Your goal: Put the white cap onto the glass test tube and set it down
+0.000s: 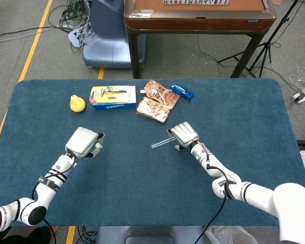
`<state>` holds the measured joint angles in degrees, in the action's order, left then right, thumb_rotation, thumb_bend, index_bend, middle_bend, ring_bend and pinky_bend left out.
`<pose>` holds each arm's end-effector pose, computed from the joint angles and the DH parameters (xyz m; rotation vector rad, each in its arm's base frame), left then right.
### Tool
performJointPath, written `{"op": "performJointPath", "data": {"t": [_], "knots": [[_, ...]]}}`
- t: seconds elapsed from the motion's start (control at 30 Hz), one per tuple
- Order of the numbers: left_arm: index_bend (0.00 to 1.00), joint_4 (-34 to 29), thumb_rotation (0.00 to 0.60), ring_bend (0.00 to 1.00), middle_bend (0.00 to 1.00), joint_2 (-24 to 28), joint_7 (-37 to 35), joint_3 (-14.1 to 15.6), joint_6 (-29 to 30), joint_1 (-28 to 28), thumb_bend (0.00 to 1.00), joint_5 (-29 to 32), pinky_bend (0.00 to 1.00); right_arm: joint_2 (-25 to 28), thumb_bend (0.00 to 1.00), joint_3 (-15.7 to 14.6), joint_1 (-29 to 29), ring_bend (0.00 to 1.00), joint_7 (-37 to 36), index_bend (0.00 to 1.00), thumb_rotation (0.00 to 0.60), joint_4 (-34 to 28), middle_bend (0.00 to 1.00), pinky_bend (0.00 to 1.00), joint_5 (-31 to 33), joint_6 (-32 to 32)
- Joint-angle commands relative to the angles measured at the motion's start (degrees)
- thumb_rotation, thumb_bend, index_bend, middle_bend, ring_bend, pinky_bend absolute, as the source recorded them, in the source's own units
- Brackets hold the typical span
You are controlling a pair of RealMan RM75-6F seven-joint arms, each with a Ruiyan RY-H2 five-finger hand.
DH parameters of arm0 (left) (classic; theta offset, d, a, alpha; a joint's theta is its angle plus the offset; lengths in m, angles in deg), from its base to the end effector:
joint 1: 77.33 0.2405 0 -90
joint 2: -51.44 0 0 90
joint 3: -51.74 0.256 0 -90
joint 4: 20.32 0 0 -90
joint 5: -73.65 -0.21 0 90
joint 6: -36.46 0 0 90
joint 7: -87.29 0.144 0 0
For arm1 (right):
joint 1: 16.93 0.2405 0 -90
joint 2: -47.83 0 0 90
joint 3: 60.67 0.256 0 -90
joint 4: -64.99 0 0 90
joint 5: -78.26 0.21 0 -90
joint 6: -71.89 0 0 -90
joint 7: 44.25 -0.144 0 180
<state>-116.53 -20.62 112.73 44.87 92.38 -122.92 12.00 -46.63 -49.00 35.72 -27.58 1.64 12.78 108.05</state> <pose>-0.1478 0.3502 0.0602 -1.9194 -0.7327 -0.8052 -0.1459 -0.4079 -0.0469 2.0622 -0.8158 0.6910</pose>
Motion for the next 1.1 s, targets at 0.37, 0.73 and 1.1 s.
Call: {"op": "performJointPath", "data": {"t": [0.37,0.73,1.1], "knots": [[0.58,1.3,0.6,1.0,1.0,-0.2,-1.5,0.2,-0.7,0.3,0.31,-1.0,1.0,-5.6,0.26,-0.2,4.5,1.0,0.3,0.47,0.6,7.6,1.0,1.0,0.9,-2.7],[0.58,1.5,0.6,1.0,1.0,0.0,-1.9,0.2,-1.0,0.5,0.31,-1.3,1.0,-7.4,0.3,-0.6,5.6,1.0,0.0,0.48,0.6,10.8,1.0,1.0,1.8,-3.6],[0.58,1.7,0.6,1.0,1.0,-0.2,-1.8,0.1,-1.2,0.5,0.31,-1.4,1.0,-8.4,0.3,-0.7,6.2,1.0,0.1,0.54,0.6,12.1,1.0,1.0,2.0,-3.4]]}}
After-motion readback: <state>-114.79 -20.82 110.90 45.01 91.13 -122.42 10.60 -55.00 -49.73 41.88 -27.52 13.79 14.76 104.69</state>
